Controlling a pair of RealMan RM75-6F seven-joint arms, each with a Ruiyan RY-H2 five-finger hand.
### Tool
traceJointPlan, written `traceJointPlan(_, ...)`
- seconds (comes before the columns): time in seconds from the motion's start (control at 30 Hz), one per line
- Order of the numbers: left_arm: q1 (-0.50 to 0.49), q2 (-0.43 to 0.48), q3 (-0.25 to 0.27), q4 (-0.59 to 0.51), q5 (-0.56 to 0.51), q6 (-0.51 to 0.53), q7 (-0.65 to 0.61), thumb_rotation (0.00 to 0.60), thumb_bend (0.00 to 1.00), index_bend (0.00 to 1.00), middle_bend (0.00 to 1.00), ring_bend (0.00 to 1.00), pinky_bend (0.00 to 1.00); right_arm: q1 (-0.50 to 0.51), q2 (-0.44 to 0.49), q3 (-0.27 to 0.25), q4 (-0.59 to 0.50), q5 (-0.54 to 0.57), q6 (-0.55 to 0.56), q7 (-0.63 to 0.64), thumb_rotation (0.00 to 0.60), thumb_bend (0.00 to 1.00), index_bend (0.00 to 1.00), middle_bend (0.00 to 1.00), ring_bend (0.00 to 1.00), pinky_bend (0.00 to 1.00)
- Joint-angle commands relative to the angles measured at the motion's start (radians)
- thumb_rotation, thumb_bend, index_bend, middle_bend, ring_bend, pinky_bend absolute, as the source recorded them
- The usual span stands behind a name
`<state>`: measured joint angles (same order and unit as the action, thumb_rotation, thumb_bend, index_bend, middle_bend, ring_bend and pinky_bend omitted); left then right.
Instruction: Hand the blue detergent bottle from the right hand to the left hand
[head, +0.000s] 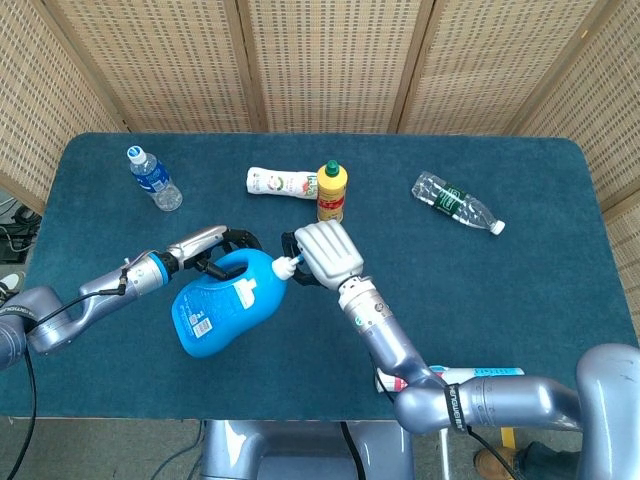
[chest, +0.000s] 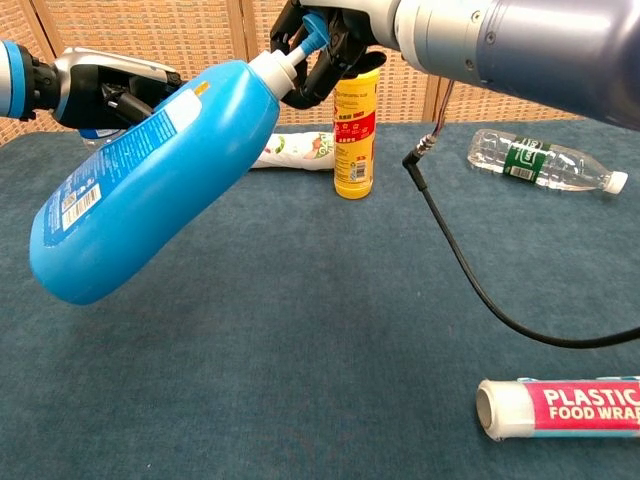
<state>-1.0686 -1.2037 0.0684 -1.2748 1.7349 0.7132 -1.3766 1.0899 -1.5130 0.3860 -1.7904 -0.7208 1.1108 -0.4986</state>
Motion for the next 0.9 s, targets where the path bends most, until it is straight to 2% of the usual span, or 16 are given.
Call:
traceJointPlan(0.03, -0.012, -0.011, 0.02, 0.015, 0.015, 0.017, -0.024, 0.6, 0.46, 0.59, 0.58, 0.45, 0.58, -0.001, 0.001, -0.001, 0.002, -0.001, -0.002, 0.003, 0.6, 1.0, 0.68, 0.72, 0.87, 1.0)
traceJointPlan(0.13, -0.018, -0.013, 0.028, 0.022, 0.012, 0.026, -0.031, 0.6, 0.57, 0.74, 0.68, 0.51, 0.65, -0.003, 0.001, -0.002, 0.005, -0.002, -0.004, 0.01, 0.6, 1.0, 0.68, 0.72, 0.87, 1.0)
traceJointPlan(0.2, -0.018, -0.013, 0.026, 0.025, 0.002, 0.03, -0.022, 0.6, 0.65, 0.79, 0.72, 0.53, 0.69, -0.005, 0.001, -0.004, 0.007, -0.003, -0.005, 0.012, 0.6, 1.0, 0.68, 0.72, 0.87, 1.0)
traceJointPlan(0.27, -0.014, -0.015, 0.022, 0.027, -0.015, 0.033, -0.01, 0.6, 0.69, 0.82, 0.73, 0.54, 0.7, -0.007, 0.002, -0.006, 0.009, -0.006, -0.006, 0.016, 0.6, 1.0, 0.68, 0.72, 0.87, 1.0)
traceJointPlan(0.47, 0.003, -0.023, 0.014, 0.023, -0.055, 0.045, 0.041, 0.6, 0.69, 0.82, 0.75, 0.55, 0.72, -0.015, 0.009, -0.009, 0.003, -0.019, -0.006, 0.028, 0.6, 0.99, 0.66, 0.7, 0.87, 1.0)
traceJointPlan(0.5, 0.004, -0.023, 0.014, 0.021, -0.057, 0.047, 0.045, 0.6, 0.69, 0.82, 0.75, 0.55, 0.72, -0.016, 0.01, -0.009, 0.002, -0.021, -0.006, 0.03, 0.6, 0.94, 0.61, 0.67, 0.86, 1.0)
traceJointPlan(0.57, 0.006, -0.022, 0.013, 0.016, -0.061, 0.05, 0.052, 0.6, 0.69, 0.82, 0.75, 0.55, 0.72, -0.019, 0.011, -0.01, 0.001, -0.03, -0.003, 0.034, 0.6, 0.71, 0.42, 0.57, 0.83, 0.97)
traceJointPlan(0.6, 0.006, -0.021, 0.013, 0.014, -0.063, 0.051, 0.057, 0.6, 0.69, 0.82, 0.75, 0.55, 0.72, -0.021, 0.013, -0.013, 0.001, -0.039, -0.003, 0.036, 0.6, 0.47, 0.24, 0.46, 0.8, 0.93)
traceJointPlan(0.63, 0.007, -0.021, 0.012, 0.011, -0.066, 0.052, 0.063, 0.6, 0.69, 0.82, 0.75, 0.55, 0.72, -0.023, 0.017, -0.017, 0.001, -0.046, -0.007, 0.037, 0.6, 0.24, 0.09, 0.33, 0.72, 0.88)
traceJointPlan(0.67, 0.008, -0.021, 0.011, 0.009, -0.07, 0.053, 0.07, 0.6, 0.69, 0.83, 0.75, 0.55, 0.72, -0.024, 0.023, -0.023, 0.002, -0.058, -0.011, 0.035, 0.6, 0.12, 0.03, 0.24, 0.64, 0.82)
traceJointPlan(0.7, 0.009, -0.021, 0.008, 0.006, -0.074, 0.056, 0.076, 0.6, 0.69, 0.83, 0.75, 0.55, 0.72, -0.025, 0.027, -0.03, 0.007, -0.076, -0.011, 0.03, 0.6, 0.03, 0.0, 0.13, 0.49, 0.71)
traceJointPlan(0.73, 0.01, -0.02, 0.005, 0.003, -0.079, 0.059, 0.08, 0.6, 0.69, 0.83, 0.75, 0.55, 0.72, -0.026, 0.029, -0.038, 0.016, -0.103, -0.004, 0.023, 0.6, 0.0, 0.0, 0.05, 0.32, 0.59)
traceJointPlan(0.8, 0.012, -0.021, 0.0, -0.002, -0.085, 0.064, 0.086, 0.6, 0.68, 0.83, 0.75, 0.55, 0.72, -0.031, 0.028, -0.047, 0.026, -0.14, 0.011, 0.02, 0.6, 0.0, 0.0, 0.0, 0.13, 0.39)
traceJointPlan(0.83, 0.014, -0.022, -0.003, -0.003, -0.088, 0.067, 0.093, 0.6, 0.68, 0.83, 0.75, 0.55, 0.72, -0.033, 0.027, -0.051, 0.03, -0.156, 0.02, 0.016, 0.6, 0.0, 0.0, 0.0, 0.08, 0.31)
traceJointPlan(0.9, 0.02, -0.026, -0.01, -0.006, -0.097, 0.078, 0.106, 0.6, 0.68, 0.83, 0.75, 0.55, 0.72, -0.038, 0.026, -0.054, 0.034, -0.174, 0.038, 0.006, 0.6, 0.0, 0.0, 0.0, 0.02, 0.22)
